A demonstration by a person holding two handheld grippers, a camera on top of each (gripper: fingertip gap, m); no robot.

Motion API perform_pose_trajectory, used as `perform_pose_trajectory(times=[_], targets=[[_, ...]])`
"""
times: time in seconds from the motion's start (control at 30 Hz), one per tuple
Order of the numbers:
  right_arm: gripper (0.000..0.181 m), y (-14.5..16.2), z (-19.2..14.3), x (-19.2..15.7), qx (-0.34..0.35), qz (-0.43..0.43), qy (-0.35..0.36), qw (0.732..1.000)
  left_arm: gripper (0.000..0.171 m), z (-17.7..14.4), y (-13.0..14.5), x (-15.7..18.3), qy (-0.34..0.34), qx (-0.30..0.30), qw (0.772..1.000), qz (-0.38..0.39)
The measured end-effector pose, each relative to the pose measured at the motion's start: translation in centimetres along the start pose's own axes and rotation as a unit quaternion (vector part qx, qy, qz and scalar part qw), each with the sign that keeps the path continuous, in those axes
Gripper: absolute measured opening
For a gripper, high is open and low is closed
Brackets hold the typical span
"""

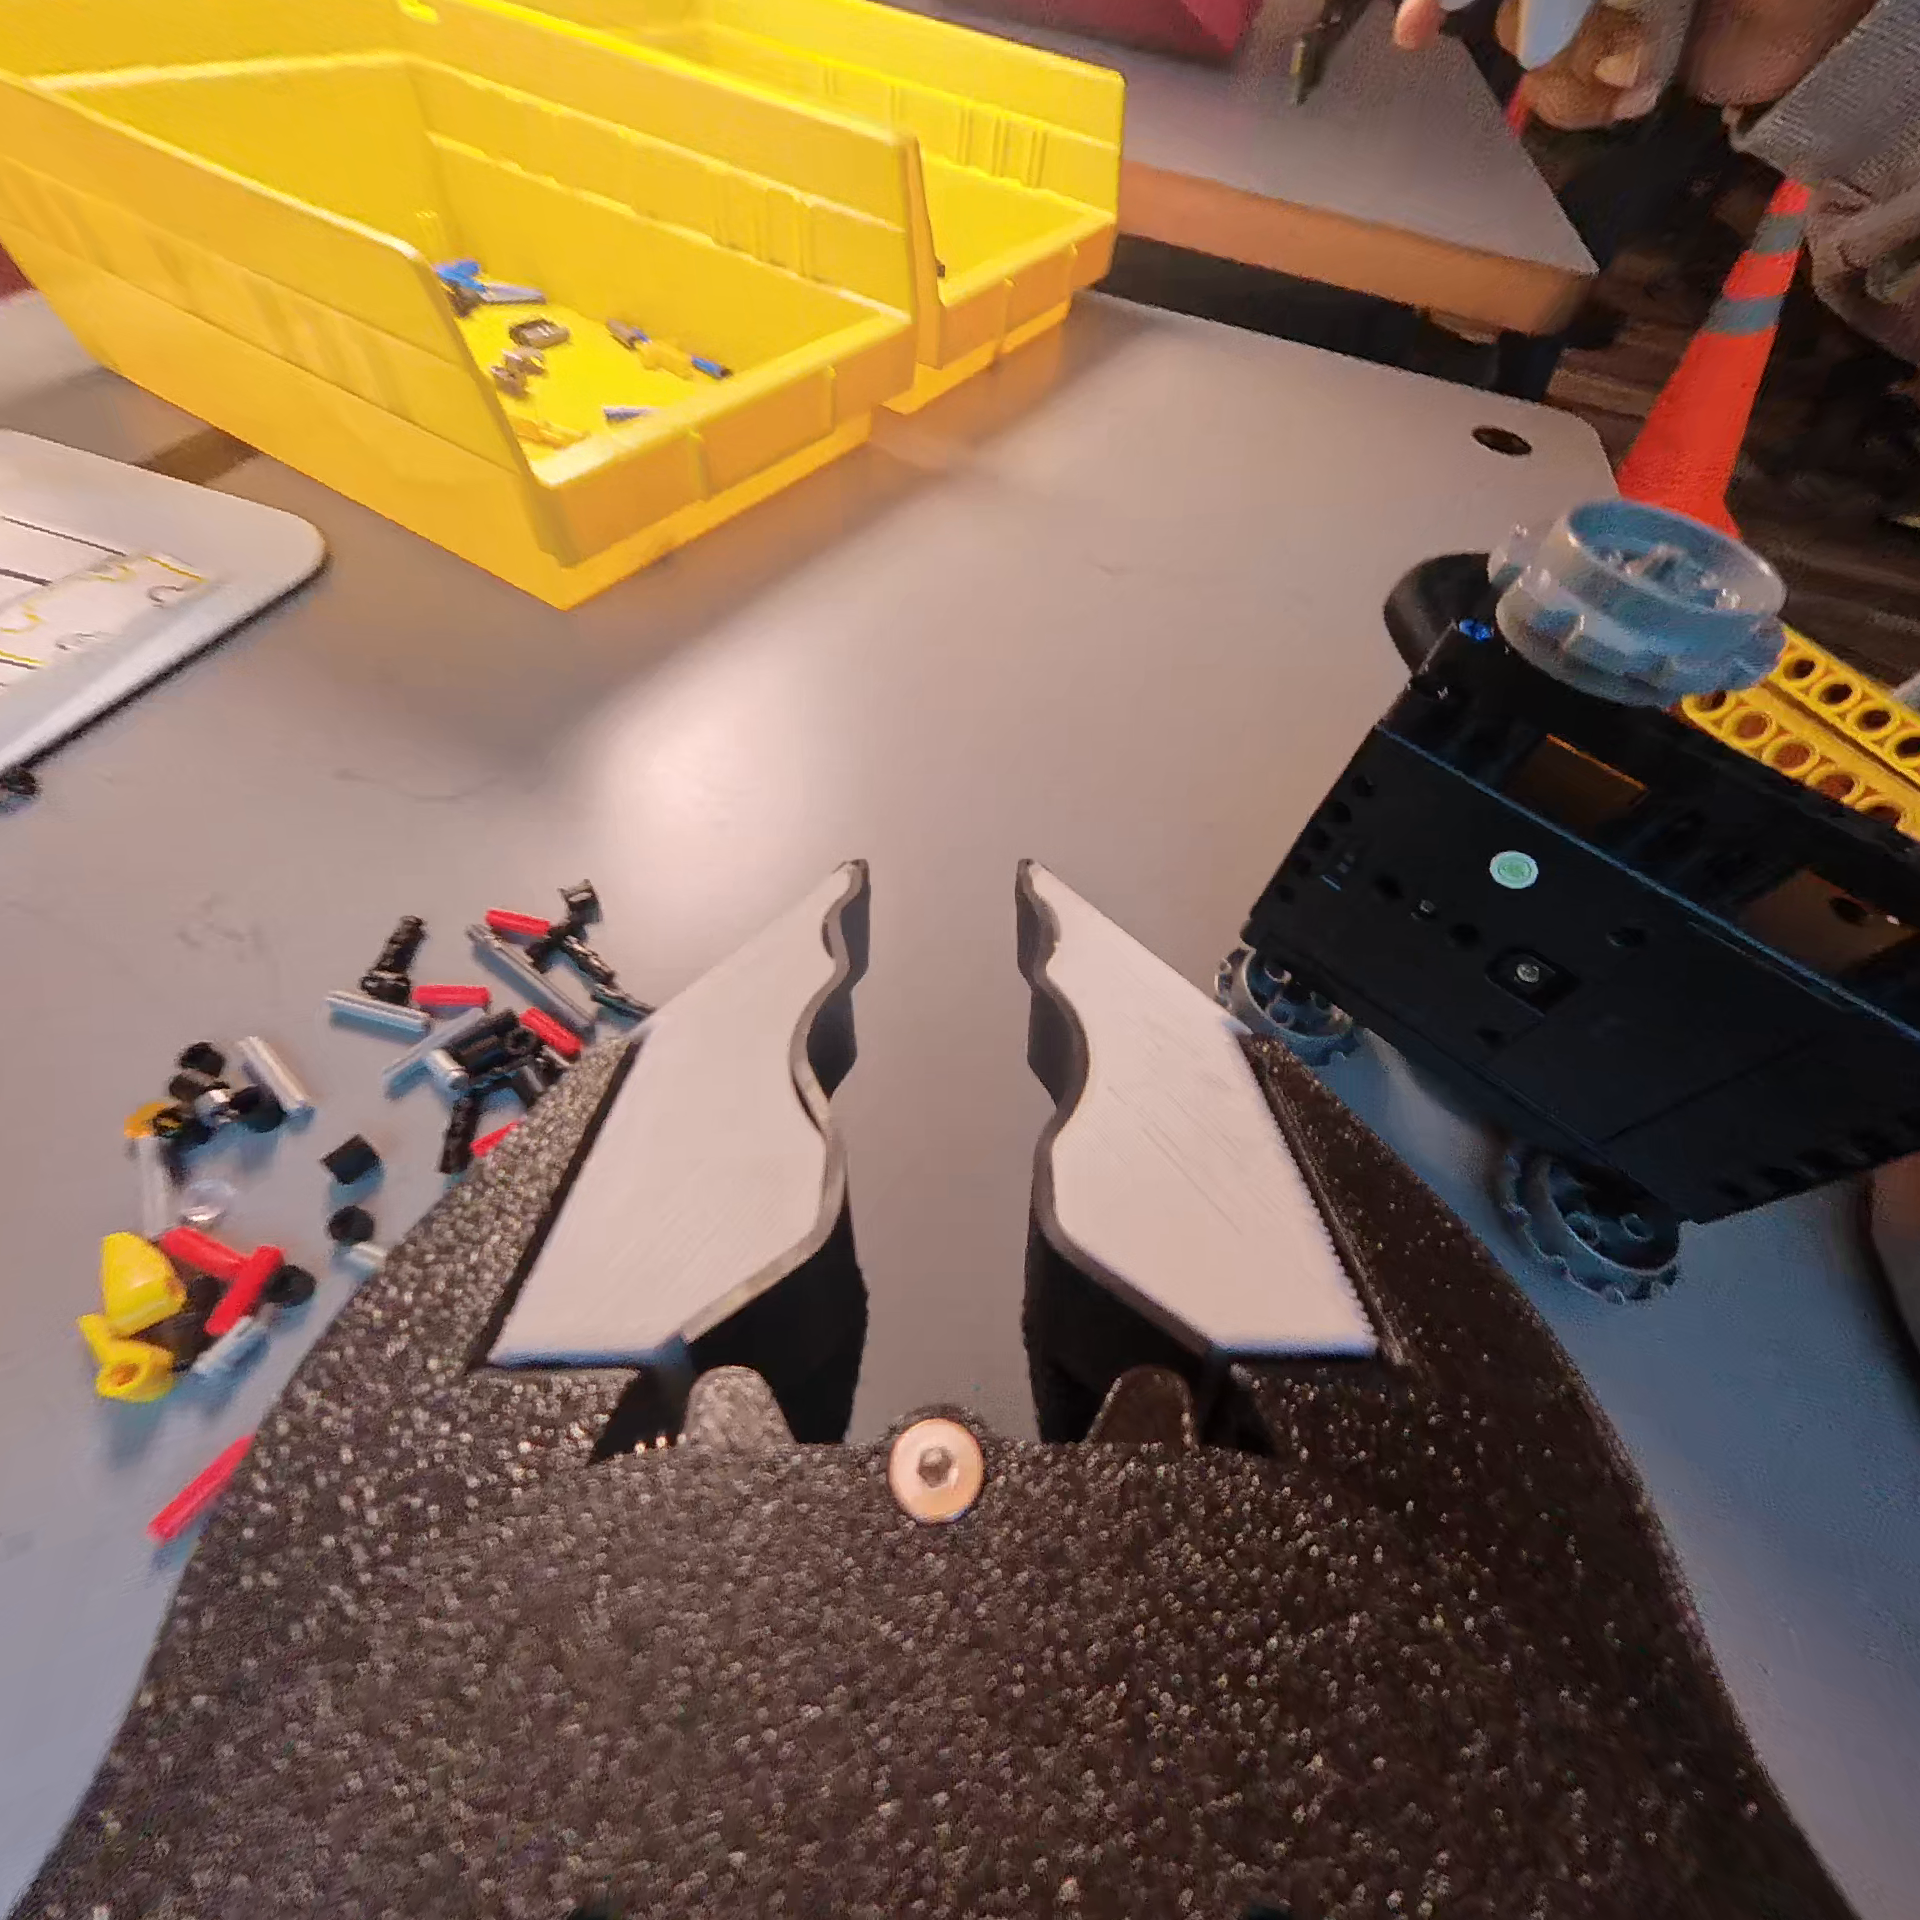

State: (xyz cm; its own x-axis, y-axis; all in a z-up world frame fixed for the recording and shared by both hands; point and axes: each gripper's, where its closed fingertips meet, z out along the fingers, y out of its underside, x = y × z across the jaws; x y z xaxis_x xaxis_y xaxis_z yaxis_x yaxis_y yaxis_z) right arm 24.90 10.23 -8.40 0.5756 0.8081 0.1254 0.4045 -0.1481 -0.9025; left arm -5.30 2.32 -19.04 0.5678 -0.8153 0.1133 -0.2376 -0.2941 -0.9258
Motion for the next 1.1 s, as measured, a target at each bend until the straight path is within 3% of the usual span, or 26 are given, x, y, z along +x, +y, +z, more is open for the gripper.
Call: perform_pose_trajectory(times=[0.1, 0.3, 0.47, 0.73, 0.93, 1.1], targets=[[0.038, -2.9, -1.3, 0.4, 0.044, 0.016, -0.011, 0.999, 0.031, -1.2, -1.2, -1.5, -0.040, 0.030, 0.999, 0.001], [0.038, -5.6, -1.1, 0.0, 0.076, 0.019, -0.038, 0.996, 0.035, -4.0, -1.8, -5.1, -0.129, 0.051, 0.990, 0.005], [0.039, -5.7, 0.2, -0.6, 0.069, 0.014, -0.065, 0.995, 0.036, -4.9, -1.9, -6.8, -0.151, 0.082, 0.985, -0.027], [0.039, -5.9, 4.5, -1.6, 0.067, 0.032, -0.114, 0.991, 0.035, -5.0, -1.2, -7.5, -0.160, 0.080, 0.983, -0.036], [0.039, -5.8, 12.3, -9.0, 0.103, 0.083, -0.217, 0.967, 0.036, -4.2, -2.2, -5.3, -0.089, 0.107, 0.988, -0.065], [0.039, -7.5, 19.6, -17.8, 0.143, 0.216, -0.316, 0.913, 0.042, -2.4, -3.4, -1.4, -0.018, 0.122, 0.992, -0.037]])
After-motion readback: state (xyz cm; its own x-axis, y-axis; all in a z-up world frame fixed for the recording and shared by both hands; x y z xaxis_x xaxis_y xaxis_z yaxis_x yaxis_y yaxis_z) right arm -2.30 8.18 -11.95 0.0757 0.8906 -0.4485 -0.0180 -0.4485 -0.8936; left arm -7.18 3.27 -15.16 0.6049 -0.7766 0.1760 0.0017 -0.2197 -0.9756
